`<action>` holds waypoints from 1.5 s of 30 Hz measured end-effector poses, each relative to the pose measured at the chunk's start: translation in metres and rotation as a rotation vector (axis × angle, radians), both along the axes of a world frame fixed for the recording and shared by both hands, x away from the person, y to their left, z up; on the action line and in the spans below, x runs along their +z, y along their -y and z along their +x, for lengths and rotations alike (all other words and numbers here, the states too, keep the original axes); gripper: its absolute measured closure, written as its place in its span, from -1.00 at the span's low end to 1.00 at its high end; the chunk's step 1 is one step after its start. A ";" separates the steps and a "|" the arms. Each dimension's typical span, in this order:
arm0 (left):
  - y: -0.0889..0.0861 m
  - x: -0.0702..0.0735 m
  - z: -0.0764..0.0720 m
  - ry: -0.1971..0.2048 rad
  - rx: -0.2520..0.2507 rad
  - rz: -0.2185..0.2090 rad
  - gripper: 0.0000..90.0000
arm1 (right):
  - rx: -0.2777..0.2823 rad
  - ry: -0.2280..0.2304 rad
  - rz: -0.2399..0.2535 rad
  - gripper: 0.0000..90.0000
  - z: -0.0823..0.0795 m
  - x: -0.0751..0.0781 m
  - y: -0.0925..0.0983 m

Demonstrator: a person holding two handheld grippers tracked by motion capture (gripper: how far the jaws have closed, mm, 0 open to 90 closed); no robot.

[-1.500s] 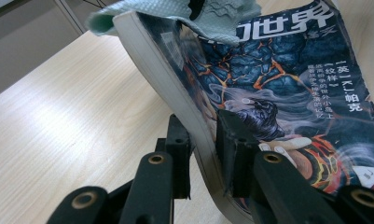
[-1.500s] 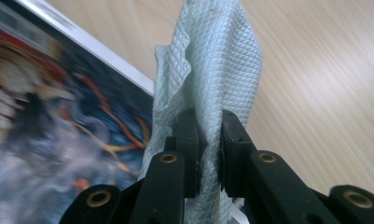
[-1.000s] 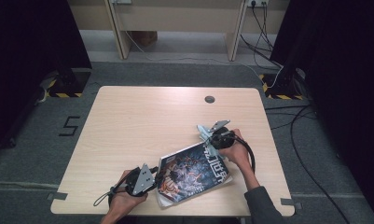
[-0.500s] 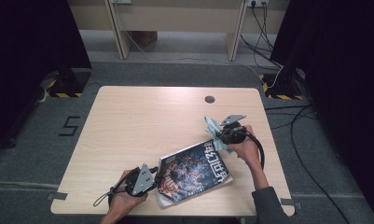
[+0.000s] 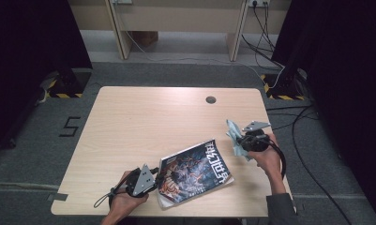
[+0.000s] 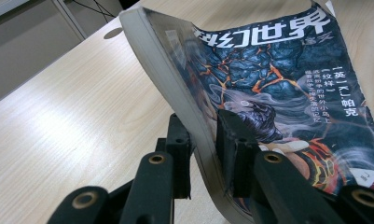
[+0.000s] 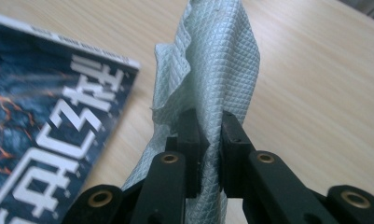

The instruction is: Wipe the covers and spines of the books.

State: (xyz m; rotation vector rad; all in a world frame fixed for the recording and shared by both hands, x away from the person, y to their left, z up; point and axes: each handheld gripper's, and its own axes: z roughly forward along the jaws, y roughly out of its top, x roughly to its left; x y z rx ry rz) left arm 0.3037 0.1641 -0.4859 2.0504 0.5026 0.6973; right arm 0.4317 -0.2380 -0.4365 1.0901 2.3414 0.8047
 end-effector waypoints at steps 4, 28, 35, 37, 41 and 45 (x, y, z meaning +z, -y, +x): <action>0.000 0.000 0.000 -0.002 0.001 0.000 0.67 | -0.046 -0.022 -0.004 0.82 -0.004 -0.008 0.014; 0.000 0.000 0.000 -0.003 0.000 -0.003 0.66 | -0.109 -0.138 -0.101 0.54 0.001 -0.047 0.031; -0.001 0.000 0.000 -0.005 0.000 -0.002 0.66 | -0.124 -0.091 -0.017 0.09 0.001 -0.030 0.026; -0.001 0.000 0.000 -0.005 0.000 -0.002 0.66 | -0.103 -0.048 -0.004 0.05 0.000 -0.022 0.018; -0.001 0.000 0.000 -0.003 0.000 -0.002 0.66 | 0.007 0.001 0.061 -0.03 -0.004 -0.009 -0.008; -0.001 0.000 0.000 -0.002 -0.001 -0.001 0.66 | 0.106 0.031 0.089 -0.05 -0.007 -0.002 -0.035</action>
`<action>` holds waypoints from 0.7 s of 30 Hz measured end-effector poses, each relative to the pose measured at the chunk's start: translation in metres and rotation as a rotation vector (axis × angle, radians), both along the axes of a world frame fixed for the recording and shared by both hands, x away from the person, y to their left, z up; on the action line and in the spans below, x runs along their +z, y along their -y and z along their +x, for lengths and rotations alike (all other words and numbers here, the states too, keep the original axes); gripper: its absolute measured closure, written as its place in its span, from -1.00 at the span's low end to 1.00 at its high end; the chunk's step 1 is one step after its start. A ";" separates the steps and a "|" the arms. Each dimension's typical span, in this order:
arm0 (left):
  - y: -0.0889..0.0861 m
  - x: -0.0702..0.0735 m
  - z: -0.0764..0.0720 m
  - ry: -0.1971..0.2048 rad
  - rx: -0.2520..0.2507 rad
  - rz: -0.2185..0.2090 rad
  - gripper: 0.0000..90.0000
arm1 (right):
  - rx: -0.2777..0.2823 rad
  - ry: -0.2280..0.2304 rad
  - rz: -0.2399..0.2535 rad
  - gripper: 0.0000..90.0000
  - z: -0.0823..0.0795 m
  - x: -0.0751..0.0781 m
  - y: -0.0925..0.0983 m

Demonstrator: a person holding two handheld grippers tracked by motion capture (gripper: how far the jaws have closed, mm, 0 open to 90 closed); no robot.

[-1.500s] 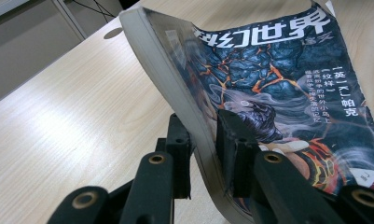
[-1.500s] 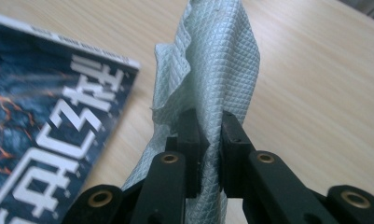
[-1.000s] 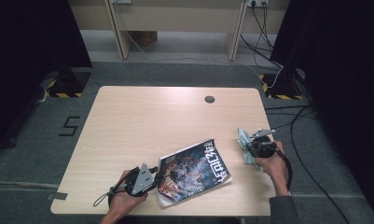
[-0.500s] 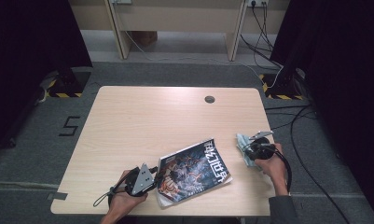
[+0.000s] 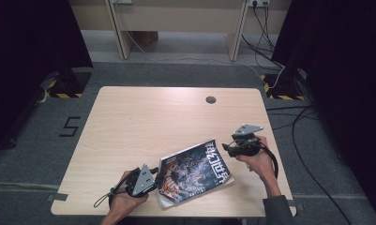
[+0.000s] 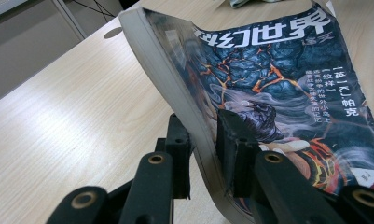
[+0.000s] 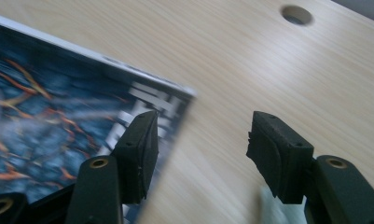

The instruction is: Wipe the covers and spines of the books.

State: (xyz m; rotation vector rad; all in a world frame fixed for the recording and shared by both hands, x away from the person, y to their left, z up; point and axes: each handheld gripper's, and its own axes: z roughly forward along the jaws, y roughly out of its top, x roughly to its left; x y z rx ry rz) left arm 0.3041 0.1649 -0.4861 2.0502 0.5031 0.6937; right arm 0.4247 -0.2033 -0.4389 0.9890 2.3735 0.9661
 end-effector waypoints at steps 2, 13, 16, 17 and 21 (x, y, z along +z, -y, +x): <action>0.000 0.000 0.000 0.000 0.000 0.001 0.66 | 0.041 -0.002 0.025 -0.07 0.000 0.001 -0.014; 0.000 0.000 0.001 0.001 -0.005 0.004 0.66 | 0.213 -0.029 0.027 -0.17 -0.003 -0.010 -0.077; 0.000 0.000 0.000 0.003 -0.005 0.005 0.66 | 0.243 -0.029 0.021 -0.18 -0.002 -0.012 -0.086; 0.000 0.000 0.000 0.002 -0.005 0.006 0.66 | 0.253 -0.028 0.025 -0.20 -0.001 -0.012 -0.090; 0.001 0.000 0.000 0.004 -0.006 0.008 0.66 | 0.297 -0.022 0.017 -0.28 0.000 -0.015 -0.102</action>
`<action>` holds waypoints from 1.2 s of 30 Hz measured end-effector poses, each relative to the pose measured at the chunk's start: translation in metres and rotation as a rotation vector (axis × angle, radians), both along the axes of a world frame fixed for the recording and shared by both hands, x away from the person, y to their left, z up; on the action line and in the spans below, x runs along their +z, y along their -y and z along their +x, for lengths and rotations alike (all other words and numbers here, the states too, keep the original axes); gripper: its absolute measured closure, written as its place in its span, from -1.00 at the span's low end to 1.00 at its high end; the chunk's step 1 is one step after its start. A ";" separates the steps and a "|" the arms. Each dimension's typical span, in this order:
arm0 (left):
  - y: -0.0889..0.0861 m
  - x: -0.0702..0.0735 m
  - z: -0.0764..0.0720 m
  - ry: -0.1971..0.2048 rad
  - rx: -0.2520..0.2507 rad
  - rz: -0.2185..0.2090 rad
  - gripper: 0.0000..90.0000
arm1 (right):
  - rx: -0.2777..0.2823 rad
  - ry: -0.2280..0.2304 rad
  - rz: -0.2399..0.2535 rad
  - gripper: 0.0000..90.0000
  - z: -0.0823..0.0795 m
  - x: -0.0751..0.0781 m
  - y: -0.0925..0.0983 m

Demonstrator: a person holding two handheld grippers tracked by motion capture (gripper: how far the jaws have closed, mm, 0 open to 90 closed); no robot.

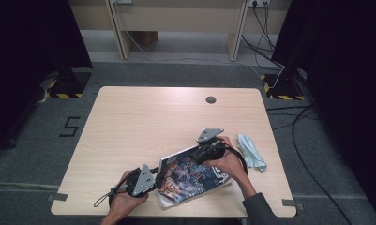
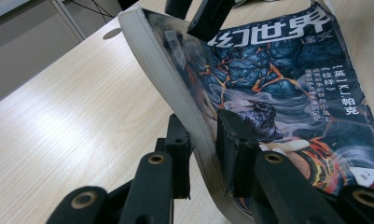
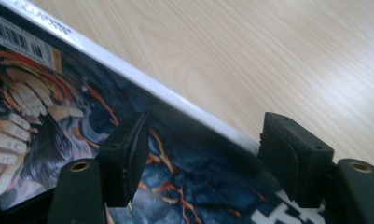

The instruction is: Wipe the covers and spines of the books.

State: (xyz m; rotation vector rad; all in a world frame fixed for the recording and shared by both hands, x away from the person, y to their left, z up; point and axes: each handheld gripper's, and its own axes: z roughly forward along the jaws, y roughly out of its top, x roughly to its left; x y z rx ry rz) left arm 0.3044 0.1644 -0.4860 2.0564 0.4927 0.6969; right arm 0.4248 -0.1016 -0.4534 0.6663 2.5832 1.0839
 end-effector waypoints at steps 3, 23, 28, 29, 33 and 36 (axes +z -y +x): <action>0.000 0.000 0.000 -0.001 -0.001 0.001 0.66 | 0.021 -0.009 0.005 -0.31 0.001 0.001 -0.005; -0.010 -0.002 0.020 -0.059 0.052 -0.040 0.65 | 0.113 -0.033 -0.094 0.08 -0.004 0.008 0.004; -0.014 -0.001 0.028 -0.052 0.037 -0.032 0.63 | 0.166 -0.062 -0.071 0.30 -0.006 0.009 0.016; -0.014 0.000 0.028 -0.034 0.018 -0.023 0.64 | 0.176 -0.066 -0.074 0.32 -0.006 0.009 0.016; -0.010 0.006 0.023 0.053 -0.050 0.031 0.65 | 0.230 -0.084 -0.094 0.40 -0.002 0.003 0.012; -0.010 0.003 0.024 0.038 -0.035 0.039 0.64 | 0.252 -0.086 -0.100 0.40 -0.001 -0.002 0.006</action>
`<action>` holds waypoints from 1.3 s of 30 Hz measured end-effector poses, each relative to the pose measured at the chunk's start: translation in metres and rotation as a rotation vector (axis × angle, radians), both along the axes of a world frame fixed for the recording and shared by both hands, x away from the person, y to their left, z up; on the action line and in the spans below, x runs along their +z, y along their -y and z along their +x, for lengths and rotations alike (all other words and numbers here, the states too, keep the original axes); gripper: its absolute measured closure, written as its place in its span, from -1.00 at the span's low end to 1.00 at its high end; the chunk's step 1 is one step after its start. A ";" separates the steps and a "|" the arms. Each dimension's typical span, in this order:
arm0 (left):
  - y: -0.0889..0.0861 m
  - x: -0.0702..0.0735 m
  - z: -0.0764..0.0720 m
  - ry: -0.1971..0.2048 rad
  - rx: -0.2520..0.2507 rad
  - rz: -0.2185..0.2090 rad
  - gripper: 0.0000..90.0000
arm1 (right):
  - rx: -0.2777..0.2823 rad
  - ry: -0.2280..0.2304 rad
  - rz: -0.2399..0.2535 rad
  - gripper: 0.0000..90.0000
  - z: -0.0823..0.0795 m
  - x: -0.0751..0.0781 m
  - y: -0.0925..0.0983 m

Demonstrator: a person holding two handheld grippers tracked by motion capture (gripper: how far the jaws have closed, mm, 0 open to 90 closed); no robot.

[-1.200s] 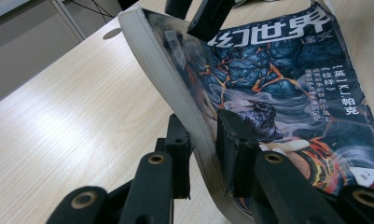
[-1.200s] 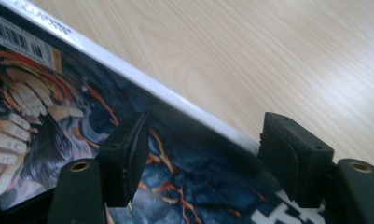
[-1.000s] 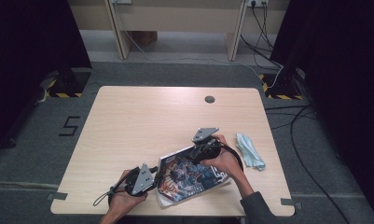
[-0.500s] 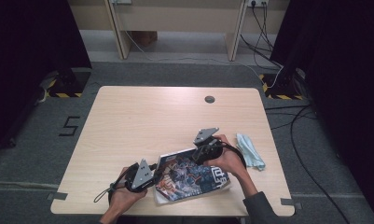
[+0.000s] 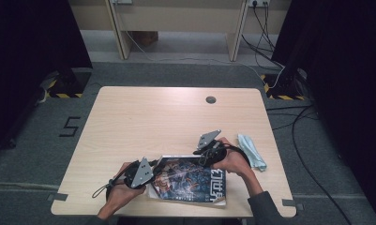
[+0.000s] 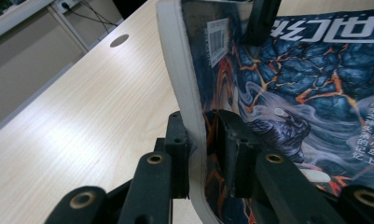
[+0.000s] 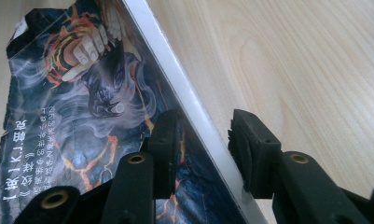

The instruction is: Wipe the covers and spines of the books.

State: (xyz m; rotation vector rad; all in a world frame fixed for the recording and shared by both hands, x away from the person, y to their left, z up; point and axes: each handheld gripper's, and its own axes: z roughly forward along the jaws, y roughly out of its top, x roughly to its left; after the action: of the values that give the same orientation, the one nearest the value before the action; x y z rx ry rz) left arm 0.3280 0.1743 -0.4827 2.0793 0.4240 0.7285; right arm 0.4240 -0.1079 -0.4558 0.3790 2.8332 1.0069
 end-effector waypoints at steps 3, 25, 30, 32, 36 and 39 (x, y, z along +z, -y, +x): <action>-0.002 0.000 0.001 -0.017 0.005 -0.033 0.63 | 0.012 -0.012 0.015 0.47 -0.003 0.004 0.001; -0.008 -0.007 0.009 -0.088 0.092 -0.067 0.36 | 0.109 0.011 -0.076 0.83 -0.018 0.006 -0.020; -0.015 -0.007 0.012 -0.112 0.154 -0.087 0.25 | 0.091 0.010 -0.100 0.84 -0.021 0.008 -0.021; -0.017 -0.007 0.012 -0.138 0.159 -0.108 0.21 | 0.081 -0.002 -0.097 0.84 -0.023 0.011 -0.020; -0.020 -0.006 0.009 -0.182 0.190 -0.151 0.01 | 0.079 -0.001 -0.089 0.84 -0.022 0.012 -0.020; -0.025 -0.005 0.007 -0.189 0.231 -0.175 -0.10 | 0.061 0.011 -0.087 0.84 -0.025 0.015 -0.020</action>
State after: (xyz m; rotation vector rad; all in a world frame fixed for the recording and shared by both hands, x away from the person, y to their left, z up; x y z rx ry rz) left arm 0.3351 0.1994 -0.4875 1.9591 0.8150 0.6053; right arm 0.3989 -0.0884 -0.4411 0.2798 2.8831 0.8896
